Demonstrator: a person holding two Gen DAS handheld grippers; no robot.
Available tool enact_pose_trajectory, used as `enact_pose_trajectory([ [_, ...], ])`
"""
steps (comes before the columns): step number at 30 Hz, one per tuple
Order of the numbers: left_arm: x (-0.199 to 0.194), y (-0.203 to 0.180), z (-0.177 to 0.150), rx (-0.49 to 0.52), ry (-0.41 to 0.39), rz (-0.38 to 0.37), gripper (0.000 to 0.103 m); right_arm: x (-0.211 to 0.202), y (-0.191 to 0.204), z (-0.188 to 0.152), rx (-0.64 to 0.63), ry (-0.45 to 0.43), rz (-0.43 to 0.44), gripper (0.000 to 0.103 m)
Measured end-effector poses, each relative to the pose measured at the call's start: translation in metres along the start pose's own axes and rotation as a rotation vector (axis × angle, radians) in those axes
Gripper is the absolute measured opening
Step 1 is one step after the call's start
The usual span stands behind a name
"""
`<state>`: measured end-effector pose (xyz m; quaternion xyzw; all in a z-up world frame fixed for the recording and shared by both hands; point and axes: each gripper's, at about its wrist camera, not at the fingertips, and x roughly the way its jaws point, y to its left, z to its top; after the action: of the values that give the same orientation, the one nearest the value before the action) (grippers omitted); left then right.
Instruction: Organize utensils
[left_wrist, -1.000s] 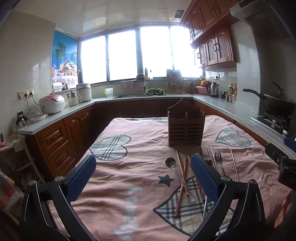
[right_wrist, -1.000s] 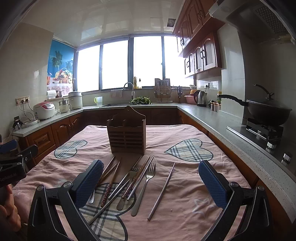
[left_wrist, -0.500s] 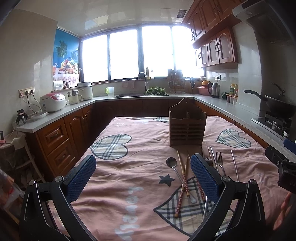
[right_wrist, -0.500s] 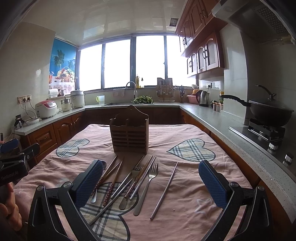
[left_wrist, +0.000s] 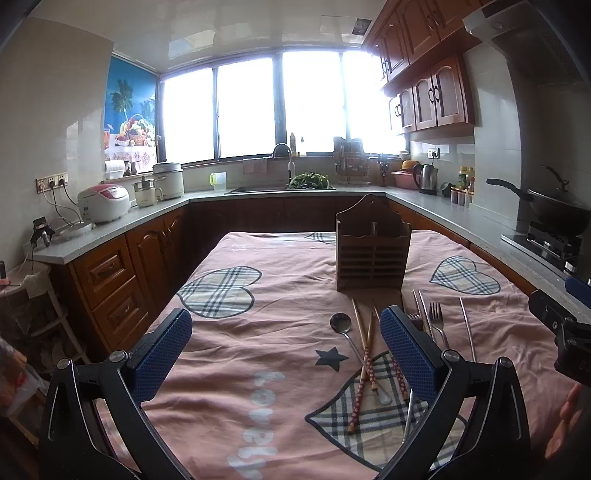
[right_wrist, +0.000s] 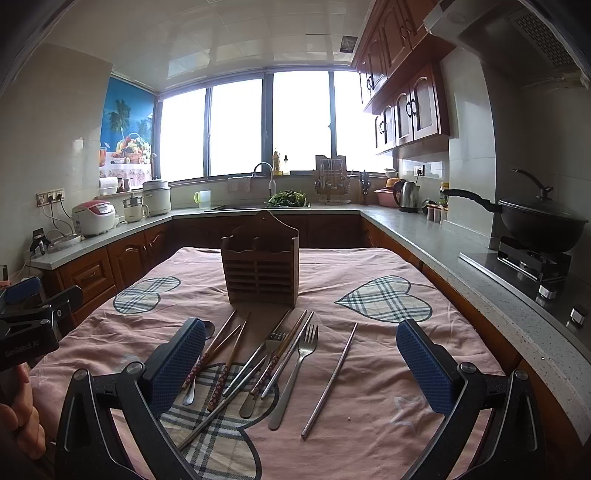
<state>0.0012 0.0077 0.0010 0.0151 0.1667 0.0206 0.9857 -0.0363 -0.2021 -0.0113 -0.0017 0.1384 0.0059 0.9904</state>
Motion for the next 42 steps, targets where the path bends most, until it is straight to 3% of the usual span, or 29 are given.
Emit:
enact_pose_trajectory([
  [24,0.013,-0.001,-0.001,-0.006,0.030,-0.014,0.103,0.003,0.003,0.000,0.004,0.011,0.016,0.103],
  [42,0.120,-0.009,0.005,-0.037,0.314,-0.148,0.103,0.068,-0.039,0.008,0.116,0.159,0.060,0.103],
])
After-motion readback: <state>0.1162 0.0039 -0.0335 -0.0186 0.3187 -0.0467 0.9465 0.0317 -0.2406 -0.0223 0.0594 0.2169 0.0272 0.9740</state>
